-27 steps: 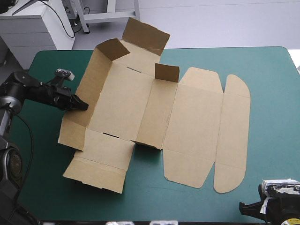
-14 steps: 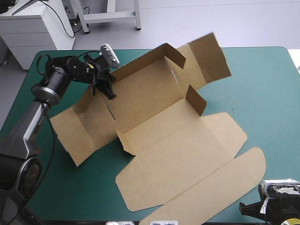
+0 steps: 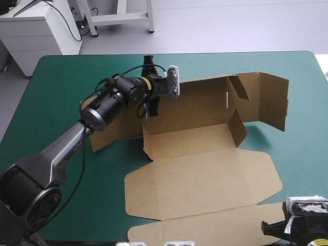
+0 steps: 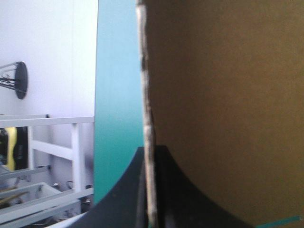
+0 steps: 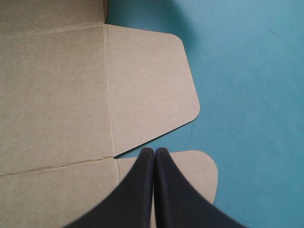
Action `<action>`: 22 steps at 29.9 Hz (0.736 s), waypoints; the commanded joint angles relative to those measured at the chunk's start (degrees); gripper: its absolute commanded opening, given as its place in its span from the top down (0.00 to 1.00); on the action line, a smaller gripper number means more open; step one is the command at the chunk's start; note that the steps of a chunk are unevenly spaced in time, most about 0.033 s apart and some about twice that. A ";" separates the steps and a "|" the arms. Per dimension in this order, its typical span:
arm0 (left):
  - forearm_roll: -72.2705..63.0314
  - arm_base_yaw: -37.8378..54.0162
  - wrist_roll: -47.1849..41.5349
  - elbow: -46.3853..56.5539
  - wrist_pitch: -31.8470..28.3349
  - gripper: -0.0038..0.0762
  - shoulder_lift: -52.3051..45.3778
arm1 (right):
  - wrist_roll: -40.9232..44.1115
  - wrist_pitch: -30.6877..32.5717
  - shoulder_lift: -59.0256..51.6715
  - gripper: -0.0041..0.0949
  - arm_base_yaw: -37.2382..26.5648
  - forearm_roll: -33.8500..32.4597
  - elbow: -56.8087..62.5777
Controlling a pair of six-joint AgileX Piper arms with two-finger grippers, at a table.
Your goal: Fold the box
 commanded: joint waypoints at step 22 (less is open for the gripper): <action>86.43 -23.96 -79.95 16.69 1.85 0.96 -2.17 | -0.35 -3.40 0.88 0.98 0.17 1.05 -1.16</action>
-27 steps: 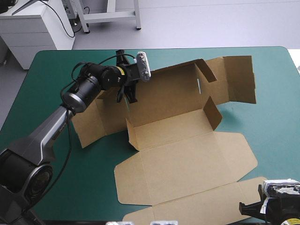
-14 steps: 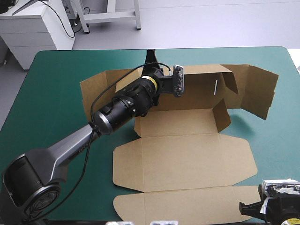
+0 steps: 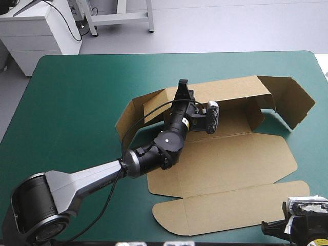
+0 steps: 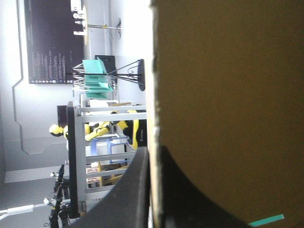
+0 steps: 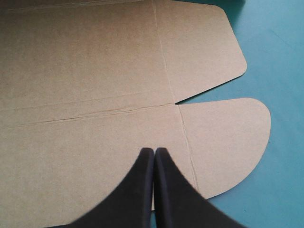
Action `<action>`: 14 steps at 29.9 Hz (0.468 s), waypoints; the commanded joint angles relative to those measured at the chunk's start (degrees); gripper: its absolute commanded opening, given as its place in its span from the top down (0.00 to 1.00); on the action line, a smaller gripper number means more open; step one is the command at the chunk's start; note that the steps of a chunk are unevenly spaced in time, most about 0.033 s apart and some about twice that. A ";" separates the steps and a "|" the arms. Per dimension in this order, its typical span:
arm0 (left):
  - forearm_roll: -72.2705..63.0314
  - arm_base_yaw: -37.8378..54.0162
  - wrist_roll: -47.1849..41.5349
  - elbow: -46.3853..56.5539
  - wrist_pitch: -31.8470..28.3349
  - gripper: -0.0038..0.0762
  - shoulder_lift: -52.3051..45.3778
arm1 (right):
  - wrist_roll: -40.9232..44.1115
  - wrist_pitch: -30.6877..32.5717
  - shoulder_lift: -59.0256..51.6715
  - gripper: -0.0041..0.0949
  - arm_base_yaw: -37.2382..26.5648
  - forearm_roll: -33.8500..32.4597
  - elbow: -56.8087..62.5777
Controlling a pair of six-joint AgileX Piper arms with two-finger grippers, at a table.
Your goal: Fold the box
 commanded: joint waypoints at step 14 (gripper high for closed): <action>15.69 -0.48 -9.77 3.99 8.44 0.96 3.39 | 1.14 -4.69 5.52 0.98 0.17 0.81 -2.11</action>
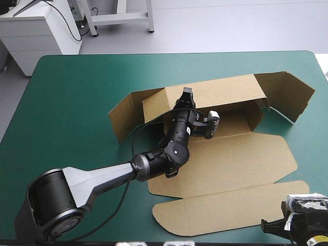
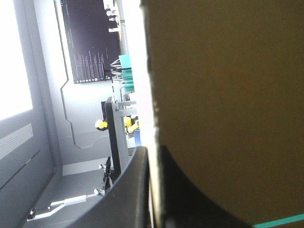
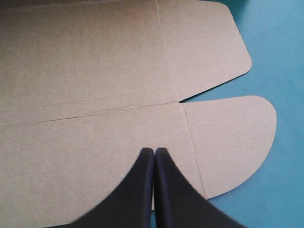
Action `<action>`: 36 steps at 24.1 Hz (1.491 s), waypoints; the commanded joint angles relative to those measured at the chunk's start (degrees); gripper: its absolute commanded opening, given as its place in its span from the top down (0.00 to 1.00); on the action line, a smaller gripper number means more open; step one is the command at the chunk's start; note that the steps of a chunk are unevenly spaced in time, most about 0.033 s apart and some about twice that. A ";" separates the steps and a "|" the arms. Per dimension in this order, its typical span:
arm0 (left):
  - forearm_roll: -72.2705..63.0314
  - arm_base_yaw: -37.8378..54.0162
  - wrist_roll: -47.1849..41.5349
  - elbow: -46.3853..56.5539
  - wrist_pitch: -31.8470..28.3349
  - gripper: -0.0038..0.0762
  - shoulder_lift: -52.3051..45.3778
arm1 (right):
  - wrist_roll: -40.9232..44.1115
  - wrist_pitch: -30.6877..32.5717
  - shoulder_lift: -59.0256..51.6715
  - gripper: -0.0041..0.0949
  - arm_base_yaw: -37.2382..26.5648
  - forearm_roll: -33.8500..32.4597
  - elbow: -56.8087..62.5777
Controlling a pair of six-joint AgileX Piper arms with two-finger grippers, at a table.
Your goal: Fold the box
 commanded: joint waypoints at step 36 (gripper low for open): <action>-0.25 -0.40 -2.82 -0.87 -2.87 0.96 -1.55 | -5.17 -10.04 100.59 0.98 0.17 12.58 -89.37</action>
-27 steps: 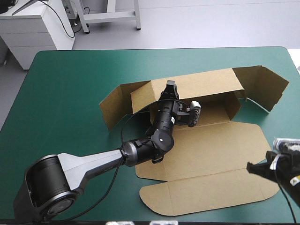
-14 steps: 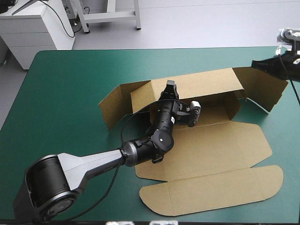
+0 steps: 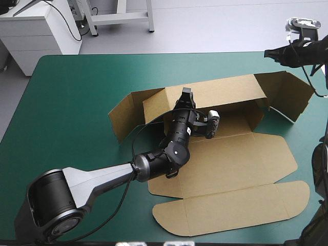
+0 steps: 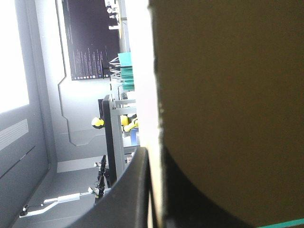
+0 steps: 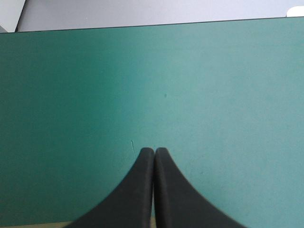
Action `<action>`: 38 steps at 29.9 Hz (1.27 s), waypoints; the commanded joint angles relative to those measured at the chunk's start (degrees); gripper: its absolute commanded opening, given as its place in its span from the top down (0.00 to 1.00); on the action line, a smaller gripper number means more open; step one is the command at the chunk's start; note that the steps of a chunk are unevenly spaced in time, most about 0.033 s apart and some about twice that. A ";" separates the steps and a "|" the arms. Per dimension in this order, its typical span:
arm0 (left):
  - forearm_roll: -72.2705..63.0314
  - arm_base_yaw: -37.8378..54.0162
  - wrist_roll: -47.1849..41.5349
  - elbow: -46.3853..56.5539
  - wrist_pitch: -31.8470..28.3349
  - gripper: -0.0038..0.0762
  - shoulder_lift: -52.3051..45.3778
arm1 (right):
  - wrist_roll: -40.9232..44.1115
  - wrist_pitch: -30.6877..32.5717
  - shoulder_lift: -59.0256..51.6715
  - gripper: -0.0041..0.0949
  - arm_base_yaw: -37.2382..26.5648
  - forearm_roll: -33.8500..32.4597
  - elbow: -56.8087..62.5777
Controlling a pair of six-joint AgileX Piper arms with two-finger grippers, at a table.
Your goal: Fold the box
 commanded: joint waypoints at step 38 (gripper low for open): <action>-6.45 -0.06 -0.68 -0.87 2.41 0.96 -1.66 | -0.74 16.68 -6.97 0.98 0.05 -2.62 3.29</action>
